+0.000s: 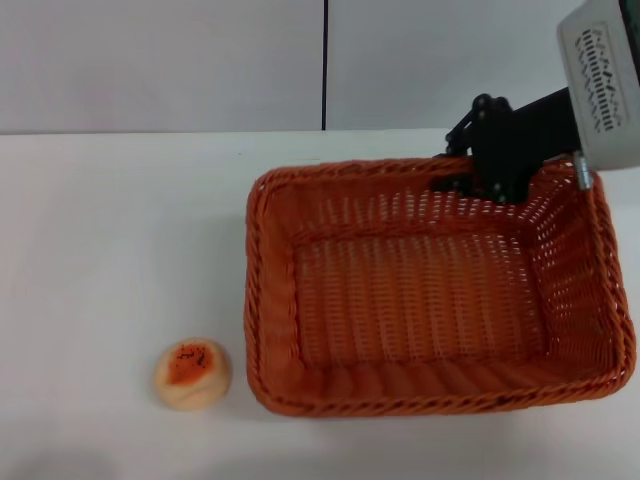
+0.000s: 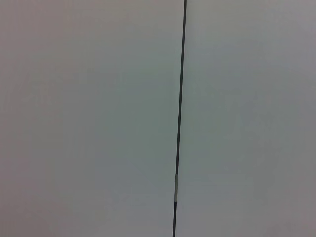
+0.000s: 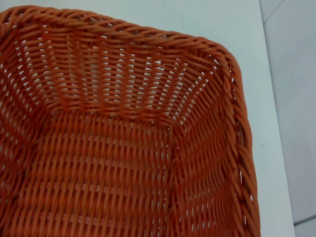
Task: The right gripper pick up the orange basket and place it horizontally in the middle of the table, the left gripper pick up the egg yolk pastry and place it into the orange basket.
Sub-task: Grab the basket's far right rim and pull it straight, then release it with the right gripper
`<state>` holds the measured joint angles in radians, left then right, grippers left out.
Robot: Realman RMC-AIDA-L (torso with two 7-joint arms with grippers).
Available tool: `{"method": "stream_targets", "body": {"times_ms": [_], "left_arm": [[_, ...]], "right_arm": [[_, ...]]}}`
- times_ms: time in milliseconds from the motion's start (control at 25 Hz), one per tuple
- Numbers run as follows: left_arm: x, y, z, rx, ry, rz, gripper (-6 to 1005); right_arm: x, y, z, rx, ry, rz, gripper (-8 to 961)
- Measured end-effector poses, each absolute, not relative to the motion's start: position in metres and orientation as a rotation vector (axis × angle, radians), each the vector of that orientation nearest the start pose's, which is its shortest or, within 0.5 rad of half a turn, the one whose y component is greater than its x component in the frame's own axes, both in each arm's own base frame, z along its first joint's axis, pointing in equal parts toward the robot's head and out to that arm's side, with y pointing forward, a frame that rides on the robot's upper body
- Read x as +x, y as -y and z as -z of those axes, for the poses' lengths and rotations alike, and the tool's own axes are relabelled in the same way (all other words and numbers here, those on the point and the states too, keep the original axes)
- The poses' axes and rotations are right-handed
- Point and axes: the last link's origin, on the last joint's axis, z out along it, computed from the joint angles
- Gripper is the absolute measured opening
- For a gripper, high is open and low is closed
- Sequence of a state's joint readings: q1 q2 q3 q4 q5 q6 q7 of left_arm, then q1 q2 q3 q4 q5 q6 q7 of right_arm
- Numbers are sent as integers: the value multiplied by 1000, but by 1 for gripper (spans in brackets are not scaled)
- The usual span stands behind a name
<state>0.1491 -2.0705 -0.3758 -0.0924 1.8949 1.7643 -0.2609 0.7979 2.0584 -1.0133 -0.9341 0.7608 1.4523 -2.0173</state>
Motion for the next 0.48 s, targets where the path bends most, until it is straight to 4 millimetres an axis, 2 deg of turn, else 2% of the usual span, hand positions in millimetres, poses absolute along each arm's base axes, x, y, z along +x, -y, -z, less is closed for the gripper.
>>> {"method": "stream_targets", "body": {"times_ms": [200, 480], "left_arm": [[-393, -89, -26, -1319, 566, 707, 752], [-391, -92, -25, -1319, 560, 718, 750]], "right_arm": [[177, -401, 3, -2863, 666, 175, 197], [188, -402, 3, -2848, 569, 156, 206]]}}
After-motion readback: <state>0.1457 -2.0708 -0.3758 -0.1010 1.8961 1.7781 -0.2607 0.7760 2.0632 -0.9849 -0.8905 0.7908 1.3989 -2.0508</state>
